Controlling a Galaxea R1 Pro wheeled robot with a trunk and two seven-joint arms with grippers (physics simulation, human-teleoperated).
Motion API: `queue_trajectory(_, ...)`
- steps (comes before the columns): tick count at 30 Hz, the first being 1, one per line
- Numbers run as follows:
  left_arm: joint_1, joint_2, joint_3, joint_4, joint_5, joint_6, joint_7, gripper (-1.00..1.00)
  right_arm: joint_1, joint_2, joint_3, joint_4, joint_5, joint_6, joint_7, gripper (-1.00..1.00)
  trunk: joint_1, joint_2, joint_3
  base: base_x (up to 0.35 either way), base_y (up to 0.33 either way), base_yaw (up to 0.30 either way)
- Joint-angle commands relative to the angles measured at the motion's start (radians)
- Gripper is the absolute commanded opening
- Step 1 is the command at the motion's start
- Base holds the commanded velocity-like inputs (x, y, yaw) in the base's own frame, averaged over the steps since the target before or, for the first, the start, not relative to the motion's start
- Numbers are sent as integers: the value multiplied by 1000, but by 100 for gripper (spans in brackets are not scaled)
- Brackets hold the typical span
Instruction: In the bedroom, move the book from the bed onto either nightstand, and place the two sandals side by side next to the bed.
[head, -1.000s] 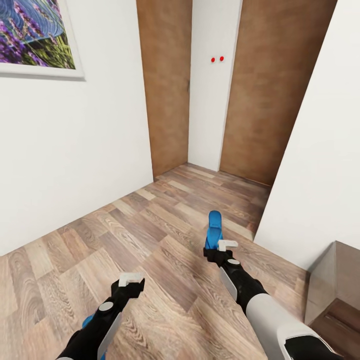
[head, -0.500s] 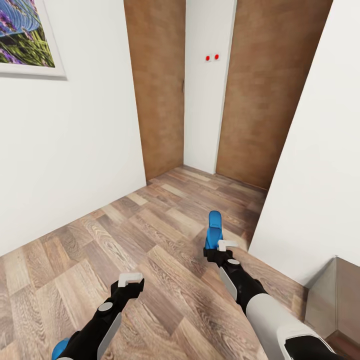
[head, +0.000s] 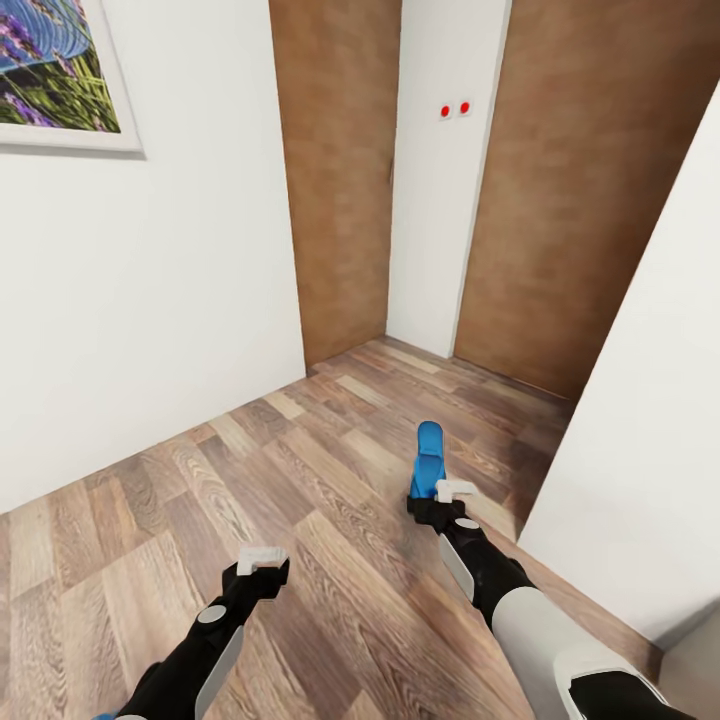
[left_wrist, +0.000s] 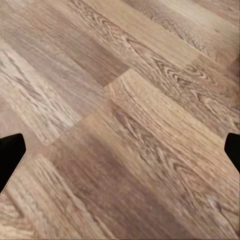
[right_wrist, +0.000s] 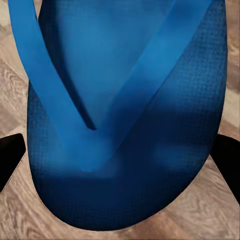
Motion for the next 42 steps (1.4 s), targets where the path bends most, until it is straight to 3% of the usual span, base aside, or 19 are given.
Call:
queue_trajectory(1,0,1,-5,-2,10,5,7,100,0,-1,8,-3,-11,5,-8,-100,0,0,-1,321,-86,100)
queue_trajectory(30,0,2,-2,-2,16,0,7,100,0,-2,8,-3,-9,6,-8,-100,0,0,-1,327,-44,165)
queue_trajectory(42,0,0,-1,-2,17,-1,8,100,0,-3,8,-3,-9,6,-8,-100,0,0,-1,102,-86,176)
